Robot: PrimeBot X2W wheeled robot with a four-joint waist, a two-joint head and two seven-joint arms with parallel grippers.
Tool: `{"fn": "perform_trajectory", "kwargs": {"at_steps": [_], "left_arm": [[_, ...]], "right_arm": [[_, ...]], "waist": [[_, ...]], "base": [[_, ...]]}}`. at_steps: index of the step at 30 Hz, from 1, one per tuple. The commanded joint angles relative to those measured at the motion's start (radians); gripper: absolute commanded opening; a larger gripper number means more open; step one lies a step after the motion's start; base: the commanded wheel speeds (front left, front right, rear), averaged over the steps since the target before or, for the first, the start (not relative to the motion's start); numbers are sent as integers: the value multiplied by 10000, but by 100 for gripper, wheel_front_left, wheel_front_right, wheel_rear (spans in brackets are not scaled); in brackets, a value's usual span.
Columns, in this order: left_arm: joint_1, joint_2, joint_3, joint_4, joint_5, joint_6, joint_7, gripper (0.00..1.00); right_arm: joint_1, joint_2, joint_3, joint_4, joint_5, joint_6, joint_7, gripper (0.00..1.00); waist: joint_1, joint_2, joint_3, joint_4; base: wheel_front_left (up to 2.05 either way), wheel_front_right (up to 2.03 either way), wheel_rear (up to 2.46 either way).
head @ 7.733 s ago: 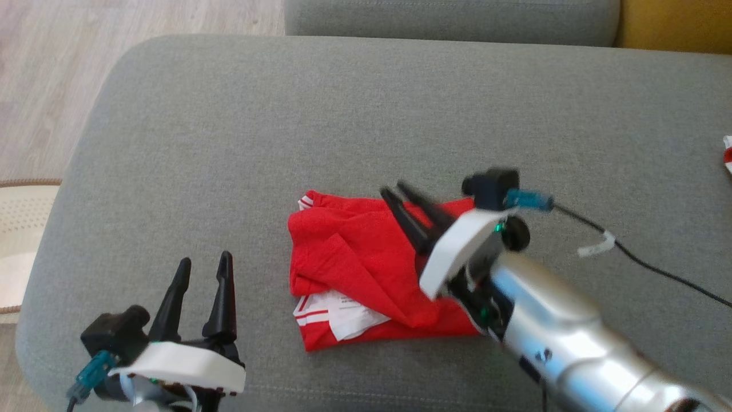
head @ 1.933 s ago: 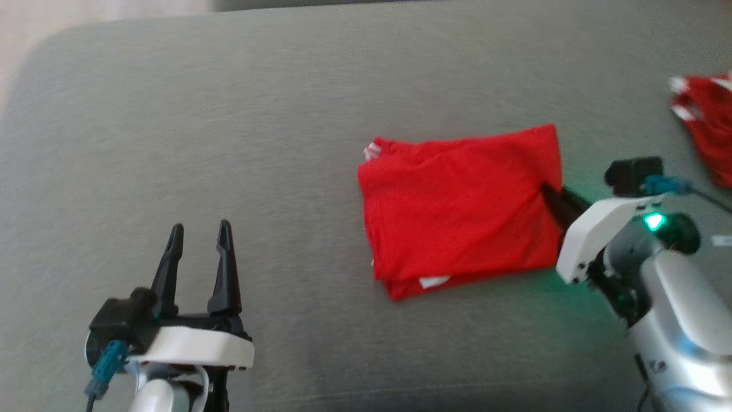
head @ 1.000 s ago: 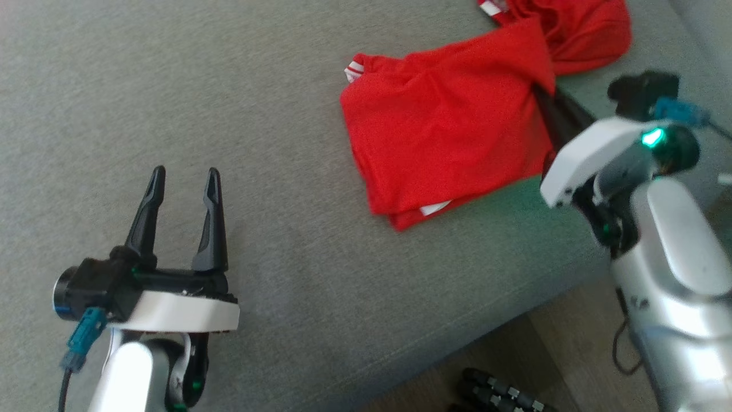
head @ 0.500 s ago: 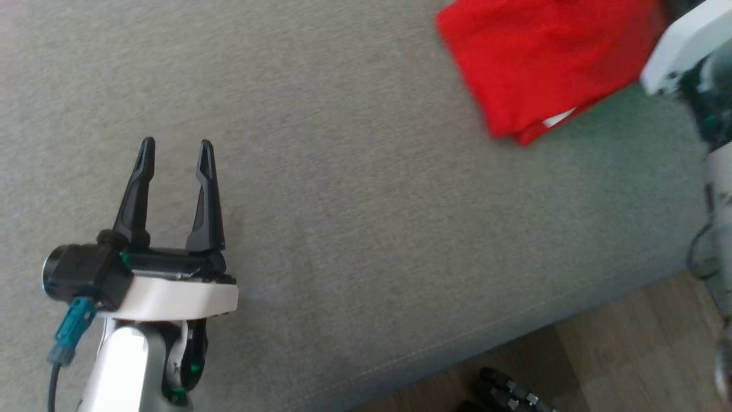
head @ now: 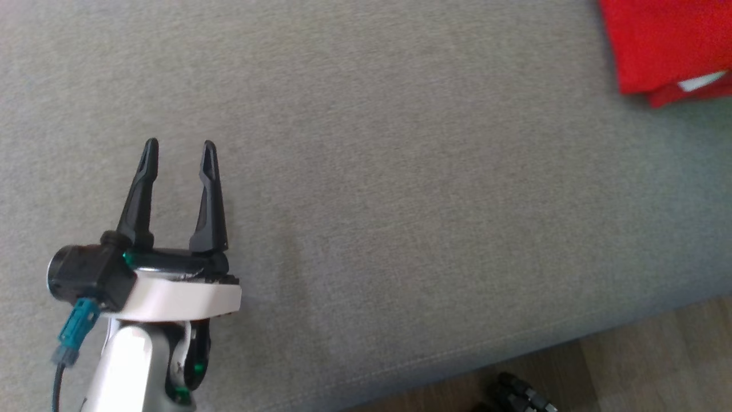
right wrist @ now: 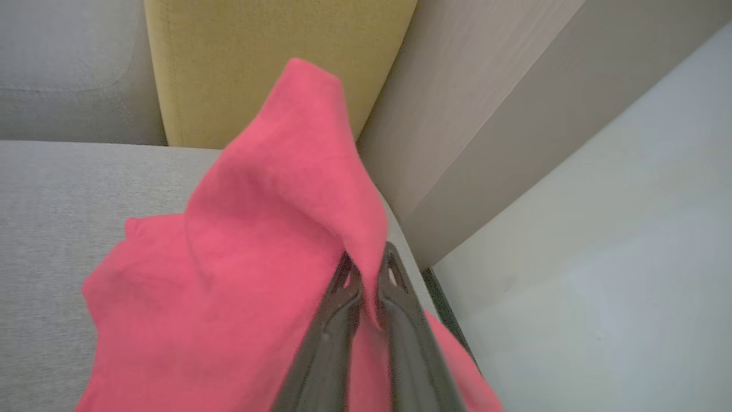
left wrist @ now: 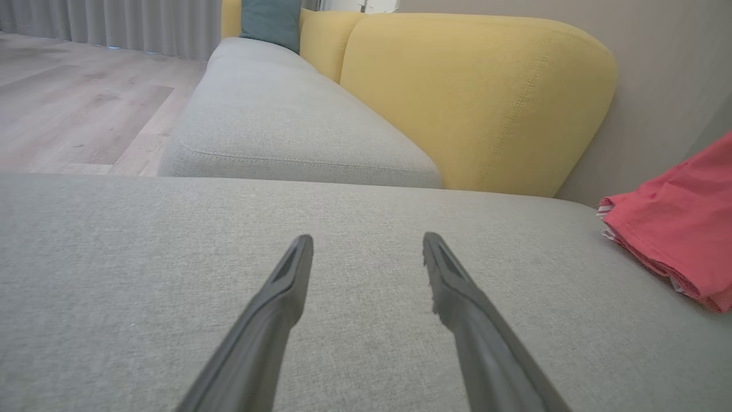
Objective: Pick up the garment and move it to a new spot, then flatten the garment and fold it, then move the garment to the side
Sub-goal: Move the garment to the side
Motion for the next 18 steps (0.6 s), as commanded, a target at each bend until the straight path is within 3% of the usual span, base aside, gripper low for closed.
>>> {"fn": "perform_trajectory", "kwargs": {"at_steps": [1, 7, 8, 11, 13, 14, 18], "left_arm": [[-337, -33, 256, -265, -43, 34, -95, 100], [-339, -67, 285, -158, -69, 48, -138, 100], [-341, -68, 289, -139, -72, 44, -142, 100], [-324, -76, 292, -89, -69, 43, -151, 100], [-319, -80, 284, -59, -62, 42, -156, 100], [-320, -79, 284, -46, -60, 42, -157, 100], [-321, -51, 314, -8, -60, 45, -162, 100]], "right_arm": [[-236, -367, -32, -316, -148, -9, 44, 0], [114, -300, -366, -581, -906, -9, 315, 0], [161, -295, -435, -537, -1010, -9, 300, 7], [327, -135, -674, -491, -1393, -9, 260, 42], [431, 4, -840, -521, -1622, -9, 233, 95], [470, 73, -909, -541, -1716, -9, 216, 100], [564, 306, -1060, -632, -1977, -9, 60, 100]], "waist": [[-1, 0, 42, 101], [-1, 0, 83, 315], [-1, 0, 79, 333], [-1, 0, 66, 356], [-1, 0, 69, 359], [-1, 0, 71, 357], [-1, 0, 69, 319]], "base": [[0, 0, 0], [0, 0, 0], [0, 0, 0], [0, 0, 0], [0, 0, 0], [0, 0, 0], [0, 0, 0]]}}
